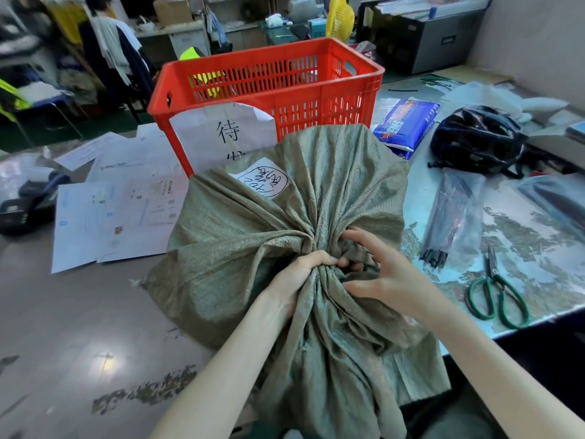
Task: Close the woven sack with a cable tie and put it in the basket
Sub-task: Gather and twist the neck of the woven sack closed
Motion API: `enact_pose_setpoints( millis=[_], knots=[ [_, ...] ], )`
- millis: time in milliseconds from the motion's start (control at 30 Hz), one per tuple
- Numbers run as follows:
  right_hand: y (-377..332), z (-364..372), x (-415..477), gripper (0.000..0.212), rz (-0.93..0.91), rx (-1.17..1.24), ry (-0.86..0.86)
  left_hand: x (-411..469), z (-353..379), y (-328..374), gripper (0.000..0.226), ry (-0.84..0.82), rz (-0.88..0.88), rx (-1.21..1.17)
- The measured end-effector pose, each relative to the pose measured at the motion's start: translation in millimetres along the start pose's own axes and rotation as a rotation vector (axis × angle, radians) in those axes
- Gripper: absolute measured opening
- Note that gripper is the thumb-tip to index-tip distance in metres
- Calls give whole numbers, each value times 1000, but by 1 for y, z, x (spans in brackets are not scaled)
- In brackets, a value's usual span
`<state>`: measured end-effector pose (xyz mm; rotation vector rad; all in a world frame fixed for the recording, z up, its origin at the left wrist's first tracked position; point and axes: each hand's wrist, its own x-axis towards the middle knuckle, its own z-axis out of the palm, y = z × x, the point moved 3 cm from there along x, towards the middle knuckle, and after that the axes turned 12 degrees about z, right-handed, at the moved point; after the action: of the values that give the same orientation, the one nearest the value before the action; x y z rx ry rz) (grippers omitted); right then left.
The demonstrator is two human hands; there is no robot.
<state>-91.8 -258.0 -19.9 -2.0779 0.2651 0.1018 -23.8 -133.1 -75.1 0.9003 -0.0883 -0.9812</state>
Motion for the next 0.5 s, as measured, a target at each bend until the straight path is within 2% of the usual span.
enact_pose_setpoints(
  millis=[100,233,333,400,500],
  knots=[
    [4,3,-7,75,-4,161,19,0,5,-4,14,13,33,-53],
    [25,9,-21,77,-49,214,311,1,13,-5,26,125,143,-73],
    [43,22,-30,55,42,242,419,4,17,-10,26,188,209,-95],
    [50,32,-32,31,106,208,373,6,17,-14,24,207,241,-139],
    [50,41,-35,4,96,165,239,8,17,-17,19,207,253,-208]
  ],
)
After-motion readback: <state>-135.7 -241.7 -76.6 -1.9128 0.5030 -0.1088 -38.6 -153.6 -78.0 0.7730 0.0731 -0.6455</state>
